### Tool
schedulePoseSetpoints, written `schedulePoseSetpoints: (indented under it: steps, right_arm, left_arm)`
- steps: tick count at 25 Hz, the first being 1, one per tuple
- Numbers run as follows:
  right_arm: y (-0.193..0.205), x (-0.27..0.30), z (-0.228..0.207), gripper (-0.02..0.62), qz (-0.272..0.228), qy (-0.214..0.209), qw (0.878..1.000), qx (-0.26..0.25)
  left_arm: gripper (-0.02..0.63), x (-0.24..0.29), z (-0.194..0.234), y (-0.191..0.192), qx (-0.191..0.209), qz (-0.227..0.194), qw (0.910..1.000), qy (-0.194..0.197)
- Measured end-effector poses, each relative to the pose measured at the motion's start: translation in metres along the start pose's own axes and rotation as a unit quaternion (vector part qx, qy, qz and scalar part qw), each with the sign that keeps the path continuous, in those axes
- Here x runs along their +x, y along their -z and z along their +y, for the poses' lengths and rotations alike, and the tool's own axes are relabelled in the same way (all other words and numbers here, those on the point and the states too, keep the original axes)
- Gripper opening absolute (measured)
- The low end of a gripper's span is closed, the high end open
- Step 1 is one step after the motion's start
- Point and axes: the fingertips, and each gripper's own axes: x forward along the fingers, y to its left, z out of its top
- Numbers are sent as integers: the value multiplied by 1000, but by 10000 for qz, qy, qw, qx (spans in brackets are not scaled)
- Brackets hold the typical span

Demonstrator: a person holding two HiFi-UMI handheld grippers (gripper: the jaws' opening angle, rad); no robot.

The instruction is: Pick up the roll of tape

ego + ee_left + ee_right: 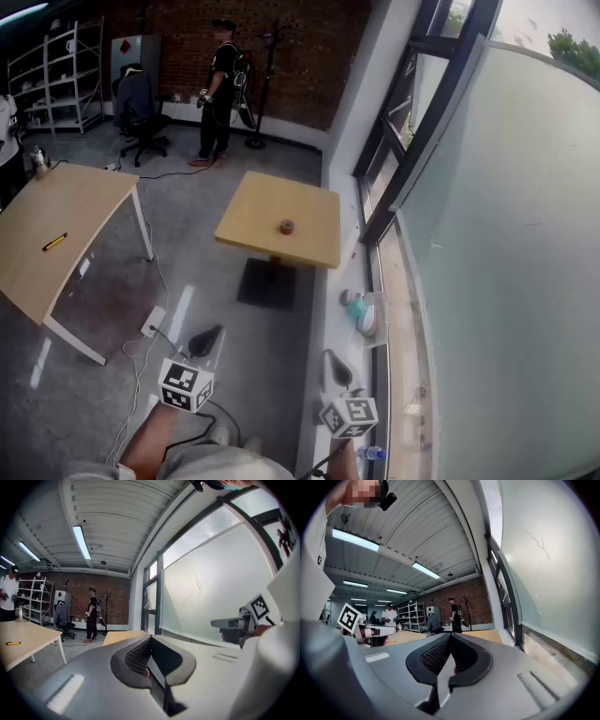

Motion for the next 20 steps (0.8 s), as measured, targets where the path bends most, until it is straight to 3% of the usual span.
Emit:
schedulePoseSetpoints:
  steps: [10, 20]
  right_arm:
    - [0, -8, -2, 14, -72, -163, 9995, 278]
    - [10, -25, -23, 14, -22, -255, 9994, 222]
  left_arm:
    - [0, -1, -10, 0, 0, 99, 9999, -44]
    - [0, -1, -34, 10, 59, 103, 9996, -240]
